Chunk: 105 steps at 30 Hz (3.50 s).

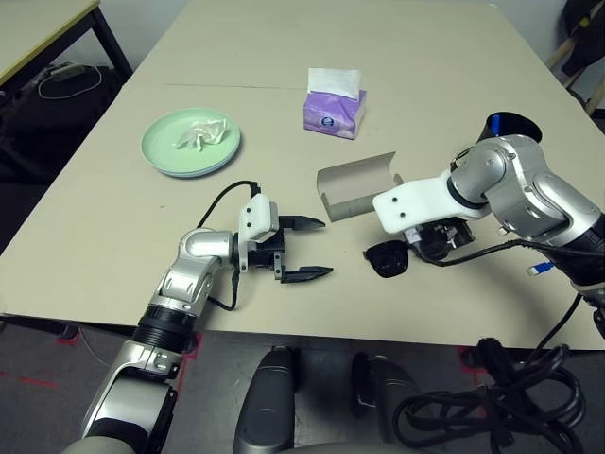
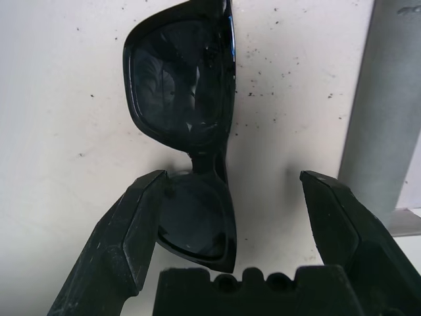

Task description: Organize and tidy the items on the table.

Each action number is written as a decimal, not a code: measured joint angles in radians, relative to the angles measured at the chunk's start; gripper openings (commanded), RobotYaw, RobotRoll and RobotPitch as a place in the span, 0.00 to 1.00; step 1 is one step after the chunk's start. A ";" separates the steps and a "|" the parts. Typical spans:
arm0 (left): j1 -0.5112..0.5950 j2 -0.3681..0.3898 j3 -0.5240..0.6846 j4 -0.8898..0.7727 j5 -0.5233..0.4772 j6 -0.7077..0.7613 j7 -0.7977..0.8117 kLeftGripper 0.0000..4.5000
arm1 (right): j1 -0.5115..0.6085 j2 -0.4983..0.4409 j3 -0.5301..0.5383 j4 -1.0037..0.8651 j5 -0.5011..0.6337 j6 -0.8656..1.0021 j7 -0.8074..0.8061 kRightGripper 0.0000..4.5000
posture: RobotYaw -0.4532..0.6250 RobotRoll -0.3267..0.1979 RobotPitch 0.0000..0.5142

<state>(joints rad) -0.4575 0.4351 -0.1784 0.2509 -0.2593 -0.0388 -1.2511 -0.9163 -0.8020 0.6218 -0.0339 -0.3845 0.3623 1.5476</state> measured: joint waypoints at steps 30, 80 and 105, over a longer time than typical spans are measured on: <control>0.000 0.002 0.000 0.000 0.001 -0.003 0.010 1.00 | 0.005 0.031 -0.001 0.003 -0.017 0.050 0.025 0.08 | 0.62 0.62 0.32; -0.004 0.052 0.041 -0.122 -0.001 0.084 0.152 1.00 | -0.314 0.318 -0.044 0.641 -0.139 -0.313 -0.263 0.08 | 0.68 0.62 0.28; 0.008 0.046 0.041 -0.156 -0.001 0.085 0.177 1.00 | -0.349 0.372 -0.042 0.781 -0.201 -0.437 -0.327 0.08 | 0.69 0.62 0.28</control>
<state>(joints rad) -0.4495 0.4807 -0.1374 0.0952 -0.2607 0.0463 -1.0744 -1.2657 -0.4304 0.5798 0.7470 -0.5856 -0.0751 1.2208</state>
